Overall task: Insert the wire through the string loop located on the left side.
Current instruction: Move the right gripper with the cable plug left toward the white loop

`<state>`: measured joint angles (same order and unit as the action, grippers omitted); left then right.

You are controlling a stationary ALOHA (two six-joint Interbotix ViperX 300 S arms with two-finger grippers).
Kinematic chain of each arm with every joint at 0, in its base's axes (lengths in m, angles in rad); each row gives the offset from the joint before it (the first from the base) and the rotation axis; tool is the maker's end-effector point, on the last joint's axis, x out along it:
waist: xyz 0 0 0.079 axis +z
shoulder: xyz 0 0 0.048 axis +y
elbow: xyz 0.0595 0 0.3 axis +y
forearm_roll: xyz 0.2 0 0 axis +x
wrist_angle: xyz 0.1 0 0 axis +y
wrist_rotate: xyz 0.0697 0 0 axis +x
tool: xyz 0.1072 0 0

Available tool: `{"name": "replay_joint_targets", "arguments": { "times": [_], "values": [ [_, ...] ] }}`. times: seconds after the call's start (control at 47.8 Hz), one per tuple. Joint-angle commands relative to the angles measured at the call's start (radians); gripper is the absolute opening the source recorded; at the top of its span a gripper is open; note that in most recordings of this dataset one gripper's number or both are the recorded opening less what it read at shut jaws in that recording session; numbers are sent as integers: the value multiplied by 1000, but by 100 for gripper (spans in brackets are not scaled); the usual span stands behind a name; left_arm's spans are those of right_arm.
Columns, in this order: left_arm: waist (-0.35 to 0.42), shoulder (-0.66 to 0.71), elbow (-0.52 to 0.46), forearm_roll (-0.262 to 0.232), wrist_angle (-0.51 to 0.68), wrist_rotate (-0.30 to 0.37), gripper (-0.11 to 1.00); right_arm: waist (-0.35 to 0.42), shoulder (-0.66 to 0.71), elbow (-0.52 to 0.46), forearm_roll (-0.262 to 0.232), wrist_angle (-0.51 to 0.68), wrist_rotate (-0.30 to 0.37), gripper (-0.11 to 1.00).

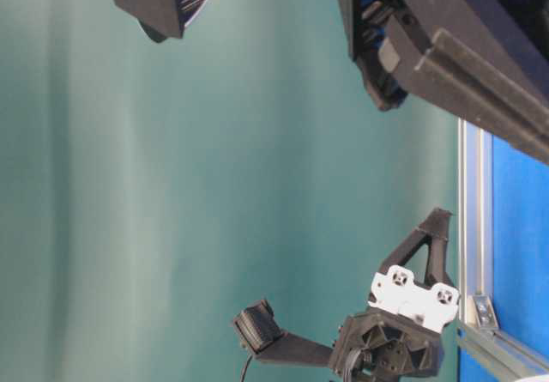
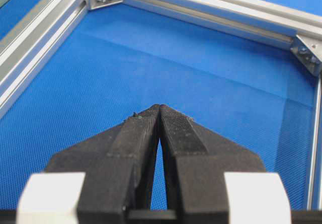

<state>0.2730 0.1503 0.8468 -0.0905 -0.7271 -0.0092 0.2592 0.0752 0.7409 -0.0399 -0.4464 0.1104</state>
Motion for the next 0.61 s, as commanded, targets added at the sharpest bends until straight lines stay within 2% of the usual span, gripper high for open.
{"name": "replay_joint_targets", "arguments": {
  "times": [0.0, 0.188, 0.586],
  "values": [
    [0, -37, -8, 2, -5, 0, 0, -5, -32, -5, 0, -9, -2, 0],
    [0, -37, -8, 2, -5, 0, 0, -43, -46, 17, 0, -14, -17, 0],
    [0, -37, -8, 2, -6, 0, 0, -218, -64, 46, 0, -9, -49, 0]
  ]
}}
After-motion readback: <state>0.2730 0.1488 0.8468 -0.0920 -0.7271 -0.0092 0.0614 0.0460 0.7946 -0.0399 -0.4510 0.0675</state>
